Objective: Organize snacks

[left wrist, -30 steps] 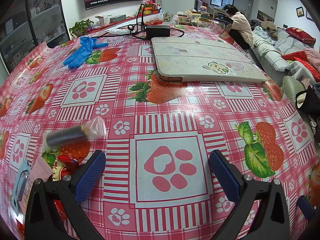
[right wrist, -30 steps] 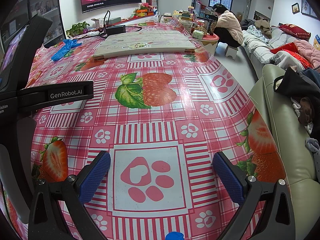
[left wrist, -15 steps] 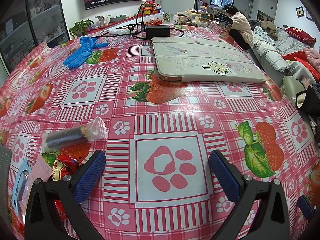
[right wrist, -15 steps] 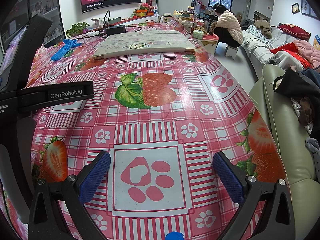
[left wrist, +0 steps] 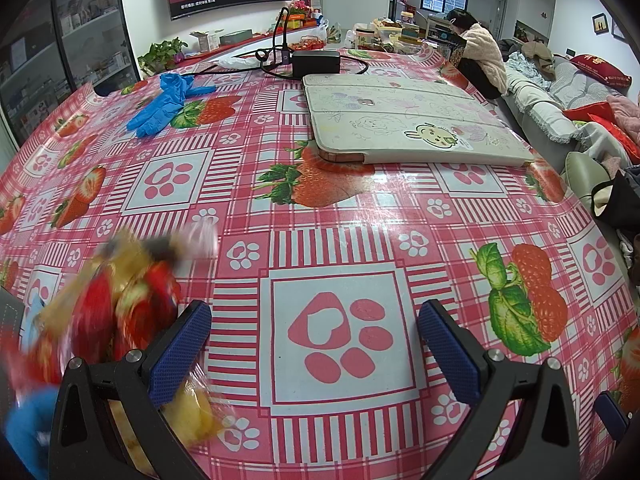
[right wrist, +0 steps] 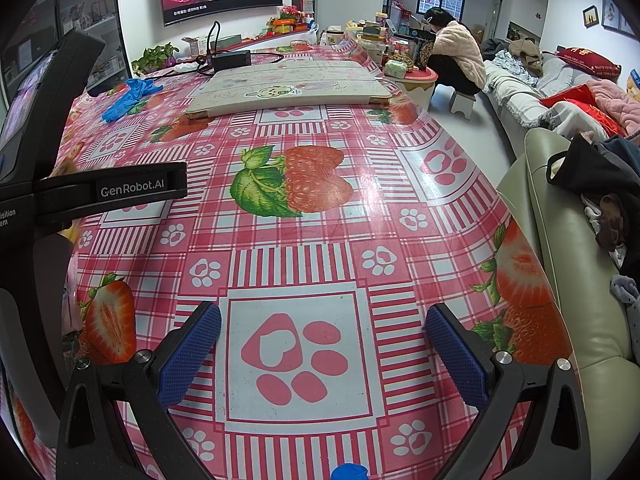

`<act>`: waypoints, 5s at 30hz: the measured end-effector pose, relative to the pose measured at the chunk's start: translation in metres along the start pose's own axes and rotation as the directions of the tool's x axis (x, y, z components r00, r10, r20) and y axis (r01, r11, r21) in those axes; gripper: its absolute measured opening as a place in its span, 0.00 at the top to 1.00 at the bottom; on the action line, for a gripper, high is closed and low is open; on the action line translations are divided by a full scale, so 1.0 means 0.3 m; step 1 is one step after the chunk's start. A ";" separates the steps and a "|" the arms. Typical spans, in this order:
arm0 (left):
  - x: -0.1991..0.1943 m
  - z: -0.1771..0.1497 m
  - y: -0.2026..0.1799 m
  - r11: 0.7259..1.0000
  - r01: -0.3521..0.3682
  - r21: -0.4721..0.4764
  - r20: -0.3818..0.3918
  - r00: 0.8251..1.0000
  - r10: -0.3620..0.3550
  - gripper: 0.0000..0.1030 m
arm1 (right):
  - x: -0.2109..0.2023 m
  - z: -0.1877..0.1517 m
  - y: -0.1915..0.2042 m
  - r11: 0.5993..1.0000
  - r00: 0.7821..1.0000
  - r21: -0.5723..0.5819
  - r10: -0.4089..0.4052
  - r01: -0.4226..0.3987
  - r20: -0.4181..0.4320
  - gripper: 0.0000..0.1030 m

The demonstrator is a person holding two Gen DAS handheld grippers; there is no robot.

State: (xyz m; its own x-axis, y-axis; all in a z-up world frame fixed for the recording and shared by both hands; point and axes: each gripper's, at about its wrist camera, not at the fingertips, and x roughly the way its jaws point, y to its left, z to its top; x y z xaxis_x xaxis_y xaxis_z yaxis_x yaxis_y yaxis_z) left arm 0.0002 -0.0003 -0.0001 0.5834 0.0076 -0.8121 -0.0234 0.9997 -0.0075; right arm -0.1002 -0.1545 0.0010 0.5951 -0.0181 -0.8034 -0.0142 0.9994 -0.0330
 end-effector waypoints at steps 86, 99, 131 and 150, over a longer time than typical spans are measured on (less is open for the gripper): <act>-0.351 -0.379 0.428 0.901 0.209 0.380 -0.127 0.977 -0.173 0.00 | 0.000 0.000 -0.002 1.000 1.000 0.000 0.000 0.000 0.001 0.00; -0.272 -0.337 0.441 0.923 0.146 0.355 -0.105 0.988 -0.116 0.00 | -0.027 0.091 0.214 0.954 0.943 0.145 0.286 -0.263 -0.171 0.00; -0.351 -0.411 0.471 0.993 0.057 0.100 -0.065 0.997 -0.051 0.48 | 0.000 0.082 0.376 0.978 0.985 -0.146 0.135 -0.150 -0.111 0.60; -0.310 -0.415 0.488 0.999 0.019 0.044 -0.107 0.994 -0.014 0.00 | 0.000 0.024 0.352 0.973 0.978 -0.165 0.139 -0.164 -0.155 0.00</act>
State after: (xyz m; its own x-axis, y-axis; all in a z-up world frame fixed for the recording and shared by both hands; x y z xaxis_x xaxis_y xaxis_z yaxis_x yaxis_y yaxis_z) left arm -0.1585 0.1425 0.0018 0.4937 -0.0088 -0.8696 0.0234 0.9997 0.0032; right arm -0.0960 -0.0488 0.0018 0.4557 0.1165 -0.8825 -0.2442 0.9697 0.0019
